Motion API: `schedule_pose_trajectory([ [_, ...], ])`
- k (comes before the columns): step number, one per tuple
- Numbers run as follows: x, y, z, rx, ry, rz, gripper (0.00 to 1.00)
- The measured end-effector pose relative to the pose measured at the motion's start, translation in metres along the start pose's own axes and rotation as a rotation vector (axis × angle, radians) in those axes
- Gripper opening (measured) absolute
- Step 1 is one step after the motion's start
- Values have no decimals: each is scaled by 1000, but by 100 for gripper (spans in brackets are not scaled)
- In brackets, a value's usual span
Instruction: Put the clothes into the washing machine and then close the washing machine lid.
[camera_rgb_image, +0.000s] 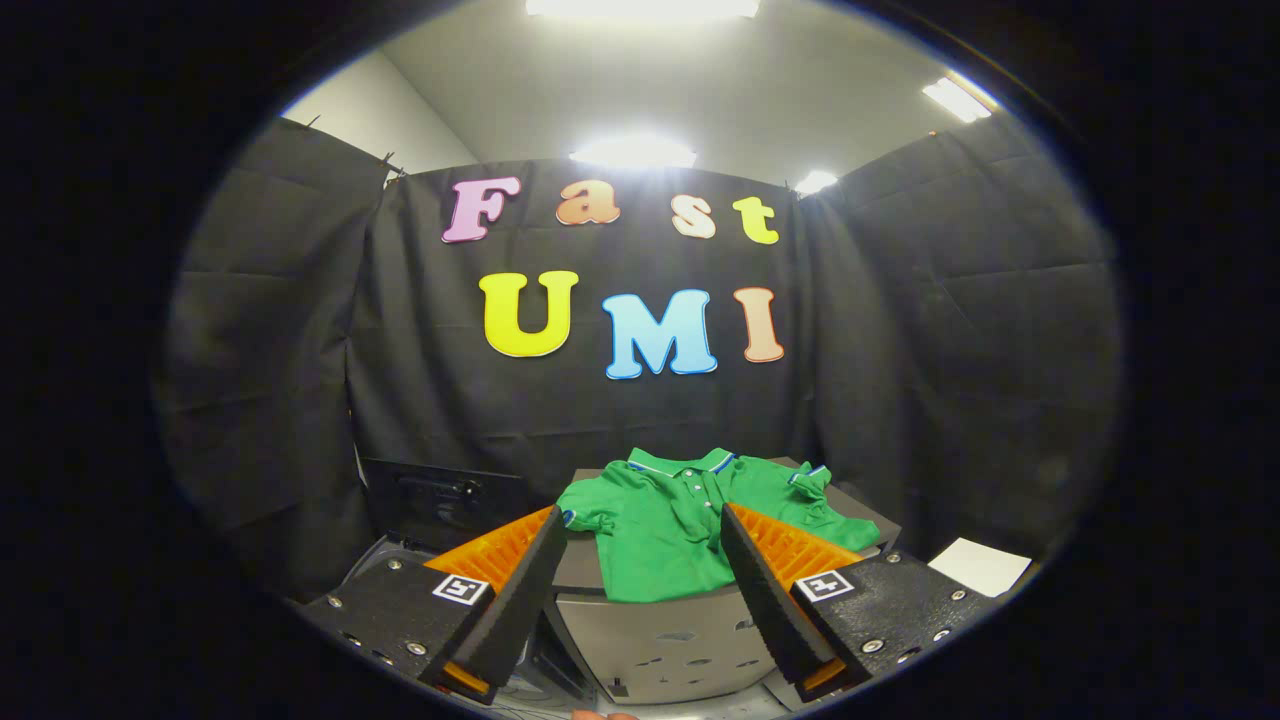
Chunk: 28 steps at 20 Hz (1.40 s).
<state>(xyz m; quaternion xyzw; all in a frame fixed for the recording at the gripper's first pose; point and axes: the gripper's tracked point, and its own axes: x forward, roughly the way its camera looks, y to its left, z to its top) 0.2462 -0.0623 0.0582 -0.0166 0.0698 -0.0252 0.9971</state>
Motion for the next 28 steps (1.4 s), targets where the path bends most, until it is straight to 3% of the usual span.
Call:
schedule_pose_trajectory([
  [8,112,-54,0,-61,143,-6,96],
  [14,177,-77,-22,1,267,19,96],
  [23,214,-72,-83,37,504,71,96],
  [28,218,-69,-99,97,568,79,95],
])
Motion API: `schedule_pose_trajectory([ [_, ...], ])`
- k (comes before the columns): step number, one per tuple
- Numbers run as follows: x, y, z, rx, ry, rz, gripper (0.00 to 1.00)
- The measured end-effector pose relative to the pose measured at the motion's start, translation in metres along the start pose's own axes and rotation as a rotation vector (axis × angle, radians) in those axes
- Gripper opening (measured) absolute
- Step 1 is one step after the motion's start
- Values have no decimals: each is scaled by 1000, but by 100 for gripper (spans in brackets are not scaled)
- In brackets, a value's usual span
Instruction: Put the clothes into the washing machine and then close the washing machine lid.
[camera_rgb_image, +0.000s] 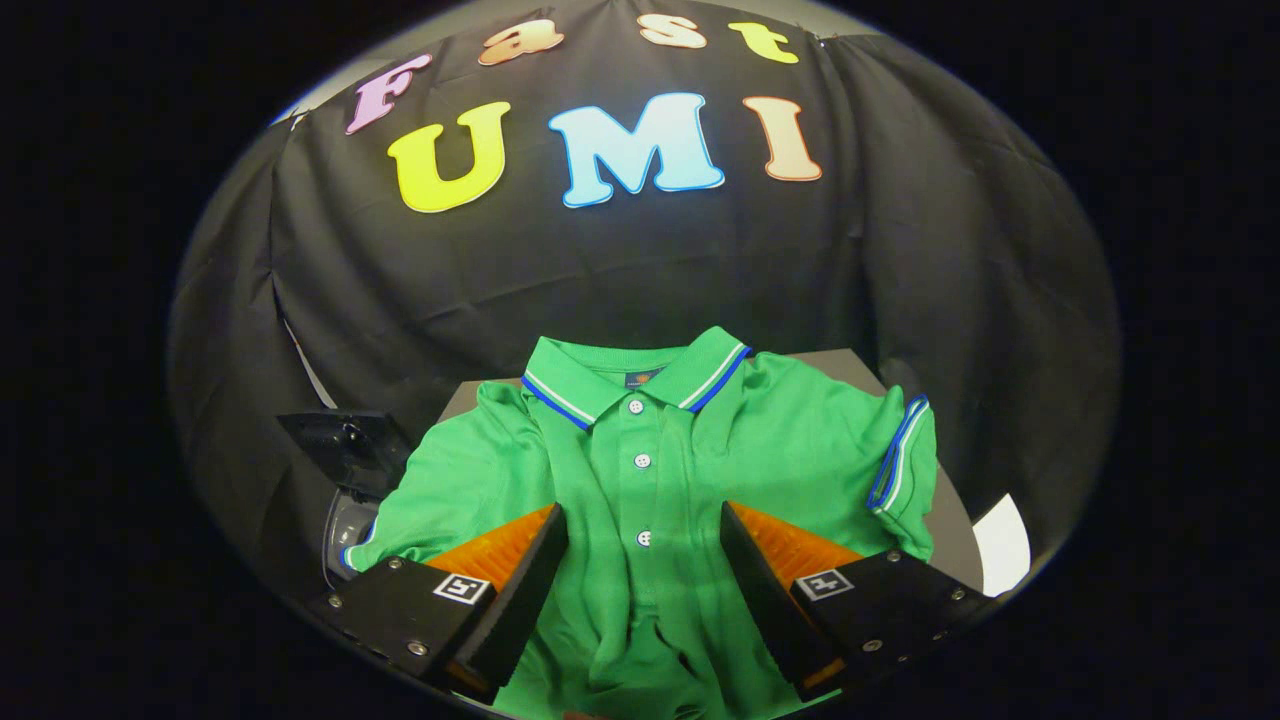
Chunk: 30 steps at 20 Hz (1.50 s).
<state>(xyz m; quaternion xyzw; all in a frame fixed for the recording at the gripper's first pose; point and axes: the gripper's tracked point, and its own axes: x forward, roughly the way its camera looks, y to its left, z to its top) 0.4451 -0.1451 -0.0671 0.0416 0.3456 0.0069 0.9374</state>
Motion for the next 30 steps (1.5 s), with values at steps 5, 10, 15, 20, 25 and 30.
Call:
schedule_pose_trajectory([
  [5,2,-2,-3,-11,27,-46,95],
  [10,3,-1,-5,-47,68,-78,83],
  [15,3,0,-2,-44,68,-129,26],
  [20,-2,3,9,-184,65,-192,12],
  [25,-16,26,28,-85,-2,-143,0],
  [30,-12,23,20,-89,32,-131,2],
])
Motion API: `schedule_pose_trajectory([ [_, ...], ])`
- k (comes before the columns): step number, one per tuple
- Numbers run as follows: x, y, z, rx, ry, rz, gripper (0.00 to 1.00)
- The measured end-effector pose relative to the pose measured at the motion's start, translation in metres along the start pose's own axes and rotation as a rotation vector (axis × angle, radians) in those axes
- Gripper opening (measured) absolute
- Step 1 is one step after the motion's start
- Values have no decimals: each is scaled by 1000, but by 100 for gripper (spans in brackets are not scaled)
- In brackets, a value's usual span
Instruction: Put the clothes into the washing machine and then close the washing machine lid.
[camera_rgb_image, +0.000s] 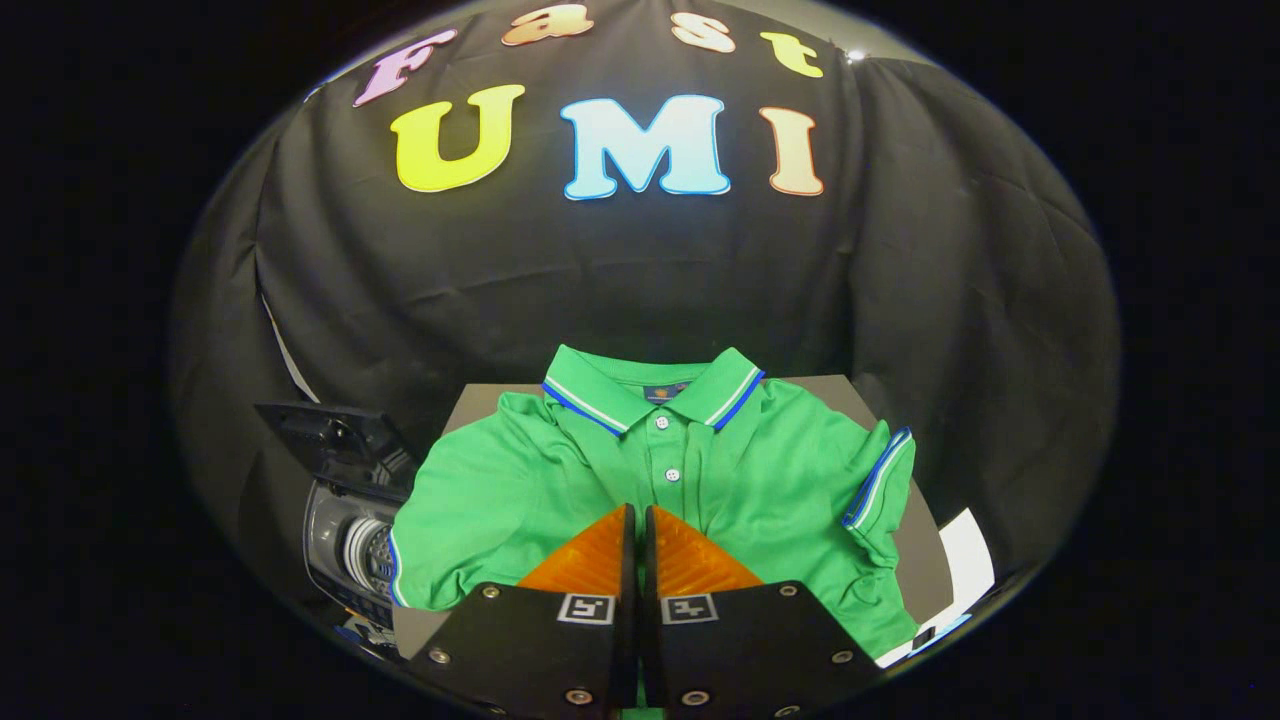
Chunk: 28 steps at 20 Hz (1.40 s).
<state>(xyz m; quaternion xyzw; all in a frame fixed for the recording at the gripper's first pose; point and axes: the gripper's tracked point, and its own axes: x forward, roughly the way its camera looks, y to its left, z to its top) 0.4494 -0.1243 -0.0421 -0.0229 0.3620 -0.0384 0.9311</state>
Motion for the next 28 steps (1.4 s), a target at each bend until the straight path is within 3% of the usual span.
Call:
schedule_pose_trajectory([
  [3,5,1,-5,11,25,18,9],
  [5,21,13,-27,37,85,70,54],
  [7,17,11,-23,8,67,56,99],
  [9,16,7,-24,-3,86,29,97],
  [12,16,17,-22,43,88,96,14],
  [14,14,16,-22,99,78,105,2],
  [20,5,18,-10,52,40,43,0],
  [28,-49,41,63,60,-115,-61,0],
])
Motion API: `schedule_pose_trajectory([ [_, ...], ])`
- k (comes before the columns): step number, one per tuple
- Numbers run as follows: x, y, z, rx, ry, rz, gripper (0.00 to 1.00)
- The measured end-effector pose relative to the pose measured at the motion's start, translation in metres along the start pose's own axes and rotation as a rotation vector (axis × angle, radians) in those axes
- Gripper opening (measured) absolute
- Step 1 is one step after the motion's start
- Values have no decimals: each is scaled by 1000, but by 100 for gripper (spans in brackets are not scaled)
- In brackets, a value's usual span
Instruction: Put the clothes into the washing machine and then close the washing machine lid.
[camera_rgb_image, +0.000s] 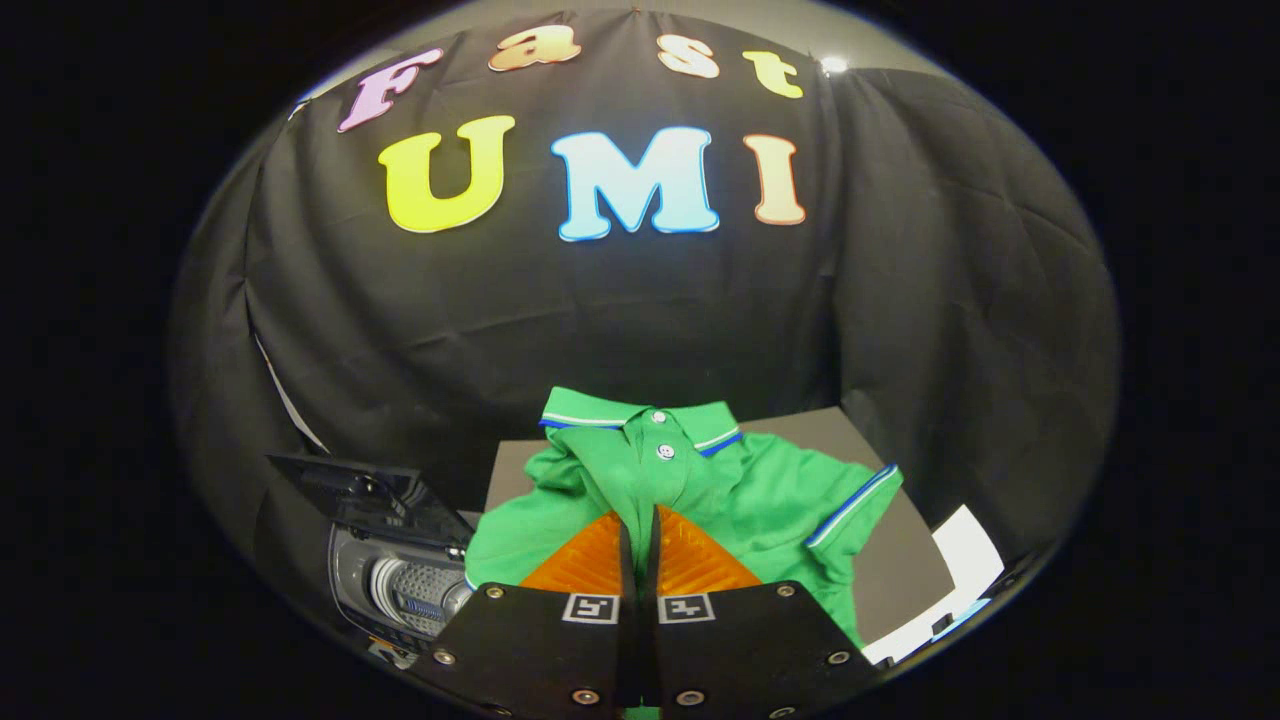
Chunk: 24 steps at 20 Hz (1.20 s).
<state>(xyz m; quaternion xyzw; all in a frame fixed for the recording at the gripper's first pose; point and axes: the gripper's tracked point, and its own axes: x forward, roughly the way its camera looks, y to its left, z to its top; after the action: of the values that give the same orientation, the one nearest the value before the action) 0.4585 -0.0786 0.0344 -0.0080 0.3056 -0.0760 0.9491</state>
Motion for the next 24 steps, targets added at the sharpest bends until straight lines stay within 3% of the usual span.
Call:
schedule_pose_trajectory([
  [5,-45,38,55,6,-120,-36,0],
  [11,-92,116,88,9,-214,-10,0],
  [24,-143,290,67,-90,-238,151,0],
])
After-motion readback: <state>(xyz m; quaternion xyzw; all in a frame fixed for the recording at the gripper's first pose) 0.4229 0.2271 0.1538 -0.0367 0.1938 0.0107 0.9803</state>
